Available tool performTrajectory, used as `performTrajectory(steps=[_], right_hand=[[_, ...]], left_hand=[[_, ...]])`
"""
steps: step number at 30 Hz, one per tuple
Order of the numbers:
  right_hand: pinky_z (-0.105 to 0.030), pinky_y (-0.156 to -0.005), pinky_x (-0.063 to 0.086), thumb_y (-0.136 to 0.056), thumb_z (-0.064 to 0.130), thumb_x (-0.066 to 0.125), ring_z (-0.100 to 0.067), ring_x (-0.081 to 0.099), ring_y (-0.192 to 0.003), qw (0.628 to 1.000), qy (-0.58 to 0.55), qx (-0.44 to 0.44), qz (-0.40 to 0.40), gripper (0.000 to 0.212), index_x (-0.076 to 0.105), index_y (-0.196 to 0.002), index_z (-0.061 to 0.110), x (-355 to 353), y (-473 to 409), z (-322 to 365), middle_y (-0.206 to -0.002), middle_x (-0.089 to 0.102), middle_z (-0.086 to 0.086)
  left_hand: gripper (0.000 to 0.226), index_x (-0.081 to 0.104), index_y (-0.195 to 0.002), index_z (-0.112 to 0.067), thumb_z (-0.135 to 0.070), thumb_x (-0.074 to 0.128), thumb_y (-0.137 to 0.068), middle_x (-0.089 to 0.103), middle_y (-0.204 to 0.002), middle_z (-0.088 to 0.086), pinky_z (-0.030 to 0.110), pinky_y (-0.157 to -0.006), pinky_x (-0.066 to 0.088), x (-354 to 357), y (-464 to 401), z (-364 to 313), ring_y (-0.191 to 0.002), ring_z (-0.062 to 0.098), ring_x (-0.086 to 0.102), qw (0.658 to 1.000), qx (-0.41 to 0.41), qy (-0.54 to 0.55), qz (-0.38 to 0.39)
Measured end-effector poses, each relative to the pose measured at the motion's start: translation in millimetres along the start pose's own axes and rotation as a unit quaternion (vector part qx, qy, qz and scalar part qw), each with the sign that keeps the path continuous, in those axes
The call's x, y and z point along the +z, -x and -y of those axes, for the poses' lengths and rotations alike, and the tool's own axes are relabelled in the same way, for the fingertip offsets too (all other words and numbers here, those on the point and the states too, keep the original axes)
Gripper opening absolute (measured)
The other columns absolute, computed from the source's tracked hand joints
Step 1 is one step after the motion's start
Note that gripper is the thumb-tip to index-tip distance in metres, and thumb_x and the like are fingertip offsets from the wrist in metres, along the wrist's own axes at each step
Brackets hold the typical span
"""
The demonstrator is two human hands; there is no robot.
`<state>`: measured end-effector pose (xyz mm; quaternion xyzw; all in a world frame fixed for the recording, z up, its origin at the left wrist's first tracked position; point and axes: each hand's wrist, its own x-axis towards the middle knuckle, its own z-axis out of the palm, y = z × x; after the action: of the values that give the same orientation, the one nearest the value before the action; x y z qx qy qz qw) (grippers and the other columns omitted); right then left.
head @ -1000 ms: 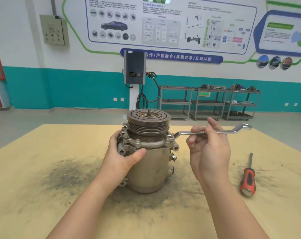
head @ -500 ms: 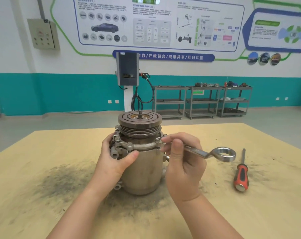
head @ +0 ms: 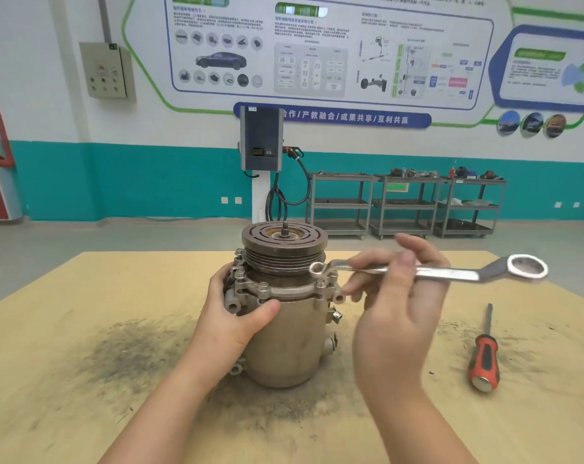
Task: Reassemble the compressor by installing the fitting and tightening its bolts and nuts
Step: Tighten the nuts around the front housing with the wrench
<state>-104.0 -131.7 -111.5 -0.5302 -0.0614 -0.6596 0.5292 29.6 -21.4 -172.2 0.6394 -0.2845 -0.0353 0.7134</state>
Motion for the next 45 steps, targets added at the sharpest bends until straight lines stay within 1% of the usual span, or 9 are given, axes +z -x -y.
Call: performTrajectory(steps=[6, 12, 18, 24, 28, 30, 34, 40, 45], right_hand=[[-0.02, -0.044, 0.039, -0.106, 0.008, 0.028, -0.012, 0.048, -0.042, 0.957, -0.119, 0.254, -0.076, 0.019, 0.044, -0.099, 0.015, -16.2, -24.1, -22.1, -0.059, 0.062, 0.0], [-0.02, -0.045, 0.043, -0.106, 0.014, 0.033, -0.012, 0.049, -0.043, 0.909, -0.191, 0.367, -0.056, 0.016, 0.047, -0.102, 0.008, -23.7, -31.5, -31.2, -0.06, 0.062, -0.002], [-0.022, -0.048, 0.046, -0.107, 0.021, 0.027, -0.015, 0.054, -0.048, 0.977, -0.08, 0.185, -0.075, 0.021, 0.043, -0.094, 0.015, -13.2, -11.2, -31.8, -0.062, 0.062, 0.002], [-0.023, -0.045, 0.041, -0.107, 0.015, 0.028, -0.017, 0.051, -0.044, 0.96, -0.13, 0.242, -0.055, 0.02, 0.043, -0.093, 0.011, -19.7, -23.9, -32.2, -0.059, 0.061, -0.002], [-0.026, -0.052, 0.045, -0.104, 0.021, 0.033, -0.019, 0.055, -0.049, 0.996, -0.028, 0.032, -0.084, 0.017, 0.046, -0.093, 0.024, -7.1, 2.2, -27.9, -0.068, 0.062, -0.006], [-0.027, -0.059, 0.047, -0.104, 0.029, 0.039, -0.018, 0.058, -0.058, 0.996, 0.033, -0.079, -0.035, 0.017, 0.052, -0.094, 0.034, 0.7, 18.6, -25.8, -0.077, 0.061, -0.008], [-0.029, -0.073, 0.047, -0.104, 0.035, 0.04, -0.014, 0.058, -0.081, 0.973, 0.145, -0.16, 0.084, 0.021, 0.055, -0.099, 0.021, 16.5, 44.7, -25.5, -0.091, 0.056, 0.011], [-0.02, -0.069, 0.046, -0.104, 0.033, 0.036, -0.011, 0.058, -0.074, 0.977, 0.077, -0.156, 0.12, 0.018, 0.052, -0.103, 0.024, 4.0, 13.6, -6.3, -0.091, 0.059, 0.0], [-0.021, -0.053, 0.044, -0.104, 0.014, 0.03, -0.014, 0.052, -0.049, 0.99, -0.08, 0.106, -0.044, 0.019, 0.046, -0.095, 0.018, -10.9, -12.4, -8.8, -0.064, 0.062, 0.002]], left_hand=[[0.097, 0.04, -0.119, -0.061, -0.076, 0.083, -0.034, 0.06, -0.128, -0.018, 0.024, -0.093, 0.049, -0.1, 1.7, -4.5, -0.111, -0.005, 0.059, 1.0, 0.005, -0.014, 0.012], [0.103, 0.038, -0.123, -0.06, -0.076, 0.083, -0.032, 0.059, -0.128, -0.019, 0.042, -0.106, 0.046, -0.8, 4.2, -8.9, -0.118, 0.001, 0.058, 1.0, -0.005, -0.005, 0.017], [0.114, 0.036, -0.134, -0.049, -0.073, 0.084, -0.034, 0.057, -0.131, -0.017, 0.041, -0.108, 0.044, -0.2, 5.6, -11.5, -0.121, 0.003, 0.055, 1.0, -0.009, -0.011, 0.019], [0.108, 0.034, -0.138, -0.041, -0.059, 0.089, -0.047, 0.054, -0.134, -0.012, 0.037, -0.107, 0.043, 5.6, 9.0, -16.2, -0.124, 0.008, 0.052, 1.0, -0.007, -0.021, -0.001], [0.111, 0.036, -0.141, -0.036, -0.059, 0.089, -0.047, 0.054, -0.134, -0.01, 0.044, -0.108, 0.043, 6.8, 8.1, -16.2, -0.126, 0.012, 0.05, 0.999, 0.0, -0.041, -0.014], [0.111, 0.038, -0.14, -0.036, -0.061, 0.081, -0.041, 0.055, -0.133, -0.01, 0.043, -0.108, 0.043, 7.2, 7.5, -15.5, -0.125, 0.011, 0.051, 0.999, 0.004, -0.047, -0.019], [0.107, 0.039, -0.138, -0.04, -0.061, 0.084, -0.043, 0.059, -0.13, -0.009, 0.044, -0.106, 0.045, 5.8, 6.7, -11.9, -0.122, 0.011, 0.055, 0.999, -0.003, -0.041, -0.015], [0.092, 0.042, -0.125, -0.055, -0.062, 0.082, -0.042, 0.06, -0.125, -0.02, 0.035, -0.104, 0.047, 4.5, 4.2, -8.0, -0.112, -0.005, 0.057, 0.999, -0.006, -0.043, -0.023], [0.092, 0.04, -0.123, -0.057, -0.066, 0.082, -0.041, 0.057, -0.126, -0.023, 0.036, -0.104, 0.047, 4.0, 4.9, -7.1, -0.111, -0.007, 0.057, 0.999, -0.01, -0.04, -0.018]])
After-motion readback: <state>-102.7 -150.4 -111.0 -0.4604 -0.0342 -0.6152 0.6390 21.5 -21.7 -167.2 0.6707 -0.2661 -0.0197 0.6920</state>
